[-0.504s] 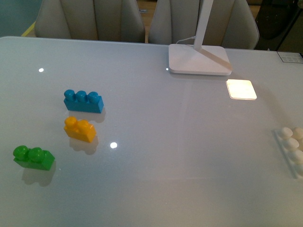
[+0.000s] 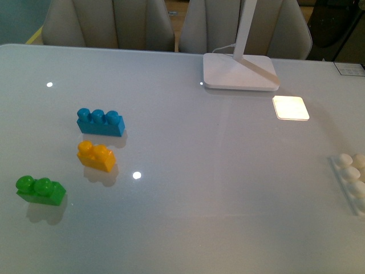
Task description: Insert yellow block into base center
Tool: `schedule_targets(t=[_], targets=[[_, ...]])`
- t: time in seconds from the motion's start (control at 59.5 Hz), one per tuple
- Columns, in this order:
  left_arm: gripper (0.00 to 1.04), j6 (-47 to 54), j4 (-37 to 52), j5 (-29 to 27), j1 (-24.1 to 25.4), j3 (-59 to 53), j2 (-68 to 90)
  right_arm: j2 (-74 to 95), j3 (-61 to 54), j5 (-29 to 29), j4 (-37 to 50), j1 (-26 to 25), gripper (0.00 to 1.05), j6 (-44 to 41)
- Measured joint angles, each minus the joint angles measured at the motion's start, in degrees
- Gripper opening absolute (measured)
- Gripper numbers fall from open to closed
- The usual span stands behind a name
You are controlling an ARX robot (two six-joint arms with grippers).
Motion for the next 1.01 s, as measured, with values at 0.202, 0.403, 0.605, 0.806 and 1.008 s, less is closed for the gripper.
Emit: schedule_targets(t=[0.202,0.403,0.605,0.806,1.008], targets=[[0.97,0.0,0.0,0.0,0.0,0.0,0.0,0.0,0.0,0.0,0.0,0.0,0.96,0.0],[0.97,0.0,0.0,0.0,0.0,0.0,0.0,0.4,0.2,-0.7,-0.7,-0.2,0.96,0.5],[0.97,0.0,0.0,0.0,0.0,0.0,0.0,18.9,5.3,-14.5,-6.6,-7.8,0.96,4.9],[0.97,0.0,0.0,0.0,0.0,0.0,0.0,46.4,8.3,-24.1,13.0,-18.1,0.96,-1.2],[0.97,0.0,0.0,0.0,0.0,0.0,0.0,79.2,14.9,-30.3,23.5,-26.0,0.96,-14.6]])
